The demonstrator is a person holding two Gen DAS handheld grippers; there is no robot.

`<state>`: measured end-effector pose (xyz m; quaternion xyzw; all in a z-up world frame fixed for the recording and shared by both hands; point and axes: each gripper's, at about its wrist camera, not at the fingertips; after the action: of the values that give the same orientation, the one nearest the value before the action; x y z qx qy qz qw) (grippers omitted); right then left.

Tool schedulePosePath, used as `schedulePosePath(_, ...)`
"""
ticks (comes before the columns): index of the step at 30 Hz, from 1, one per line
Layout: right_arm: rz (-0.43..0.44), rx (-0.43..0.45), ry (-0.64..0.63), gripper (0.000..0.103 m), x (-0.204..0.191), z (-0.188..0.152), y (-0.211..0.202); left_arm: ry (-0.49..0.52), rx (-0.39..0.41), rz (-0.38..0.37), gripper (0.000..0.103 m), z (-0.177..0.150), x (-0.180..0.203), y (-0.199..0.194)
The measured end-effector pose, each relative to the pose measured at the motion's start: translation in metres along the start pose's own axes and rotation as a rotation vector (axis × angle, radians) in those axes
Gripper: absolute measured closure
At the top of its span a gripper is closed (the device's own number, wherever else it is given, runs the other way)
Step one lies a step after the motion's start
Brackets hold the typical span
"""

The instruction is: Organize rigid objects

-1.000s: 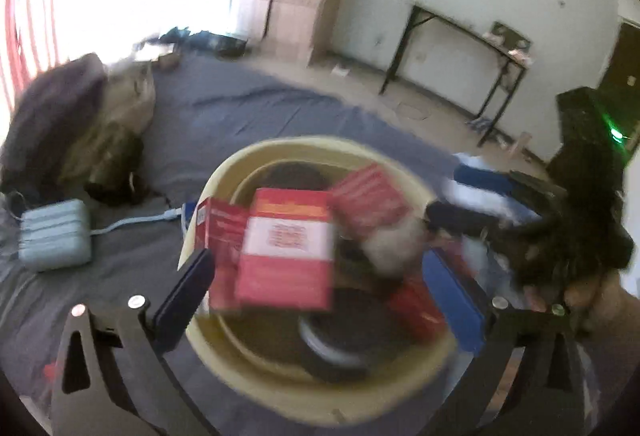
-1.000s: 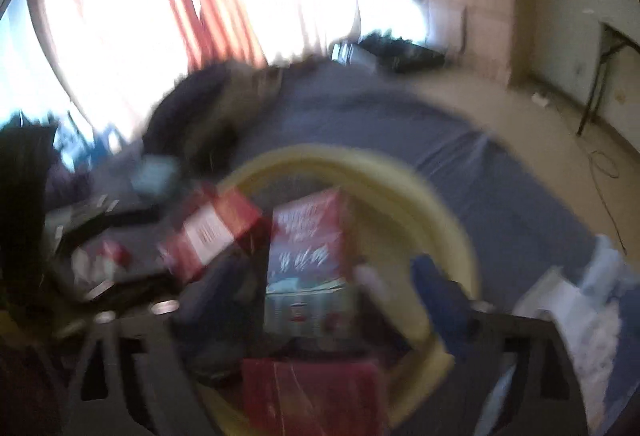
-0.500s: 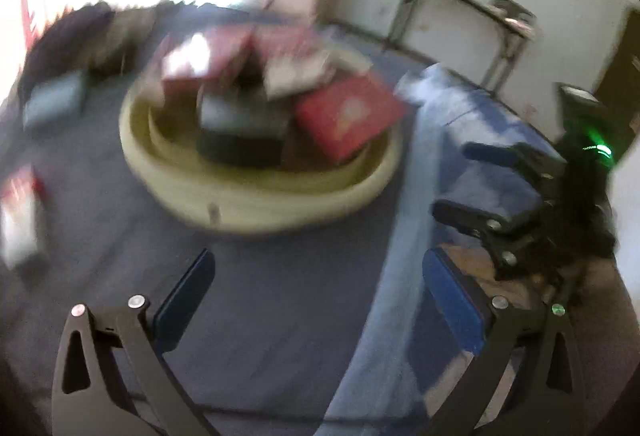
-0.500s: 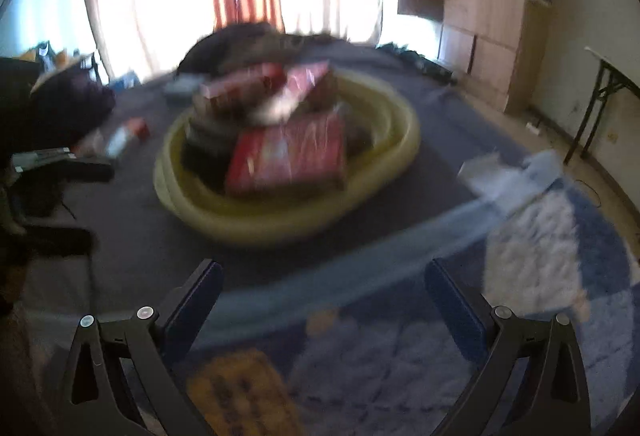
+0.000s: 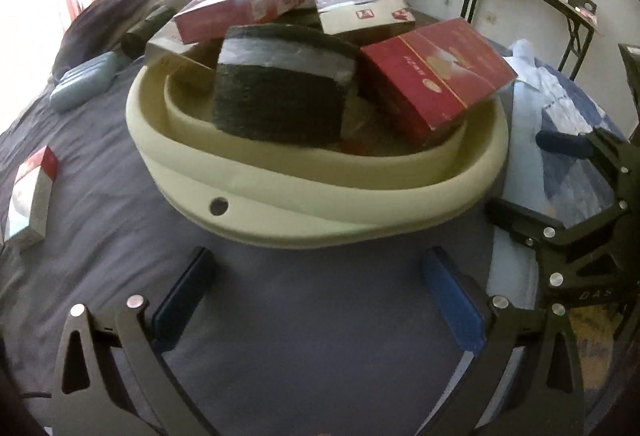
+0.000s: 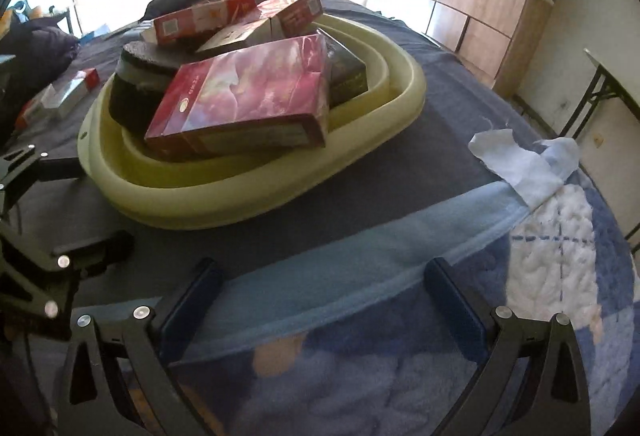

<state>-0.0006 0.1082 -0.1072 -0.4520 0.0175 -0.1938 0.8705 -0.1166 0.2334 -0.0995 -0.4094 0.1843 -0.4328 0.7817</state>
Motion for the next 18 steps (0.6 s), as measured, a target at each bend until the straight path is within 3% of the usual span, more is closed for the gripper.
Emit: schedulePosePath(18,0.019,-0.001,0.009,0.0,0.002,-0.008,-0.014,-0.001,-0.011,-0.009,0.0,-0.002,-0.001,-0.002)
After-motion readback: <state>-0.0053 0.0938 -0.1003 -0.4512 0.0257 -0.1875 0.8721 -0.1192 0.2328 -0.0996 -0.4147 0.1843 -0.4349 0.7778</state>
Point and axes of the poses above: each gripper's, at about its wrist camera, not at the fingertips, and y roughly the way its jaws point, x to its right, z to its top, and after that the axes turned 4 degrees about -y, right-handed
